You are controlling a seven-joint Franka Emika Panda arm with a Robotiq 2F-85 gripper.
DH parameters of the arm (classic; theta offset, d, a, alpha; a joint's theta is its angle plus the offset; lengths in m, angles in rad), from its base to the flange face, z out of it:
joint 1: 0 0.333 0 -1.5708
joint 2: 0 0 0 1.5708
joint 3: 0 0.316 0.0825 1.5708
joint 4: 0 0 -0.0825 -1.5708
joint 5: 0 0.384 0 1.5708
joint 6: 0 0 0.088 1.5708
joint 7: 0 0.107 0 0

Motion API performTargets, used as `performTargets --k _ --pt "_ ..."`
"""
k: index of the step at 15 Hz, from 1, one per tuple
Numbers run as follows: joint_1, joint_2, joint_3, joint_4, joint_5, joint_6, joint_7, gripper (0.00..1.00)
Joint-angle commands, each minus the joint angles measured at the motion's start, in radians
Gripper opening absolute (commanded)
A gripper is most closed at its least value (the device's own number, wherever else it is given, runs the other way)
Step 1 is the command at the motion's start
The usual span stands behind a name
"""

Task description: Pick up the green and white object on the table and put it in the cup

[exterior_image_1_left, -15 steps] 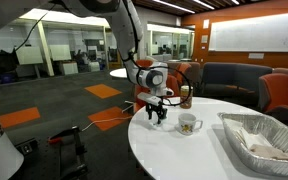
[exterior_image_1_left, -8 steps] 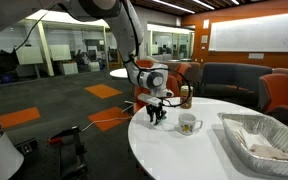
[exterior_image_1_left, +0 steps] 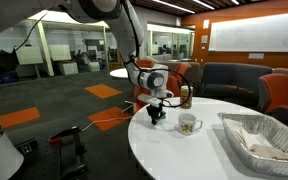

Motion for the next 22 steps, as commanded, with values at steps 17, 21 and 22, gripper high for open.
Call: performTargets --k 17,21,22 --pt "-0.075 -0.149 -0.074 0.374 0.030 -0.991 0.071 0.03" --pt "-0.101 -0.054 -0.082 0.493 0.049 -1.048 0.083 0.03" --pt "-0.110 -0.027 -0.083 0.522 0.054 -1.045 0.085 0.03"
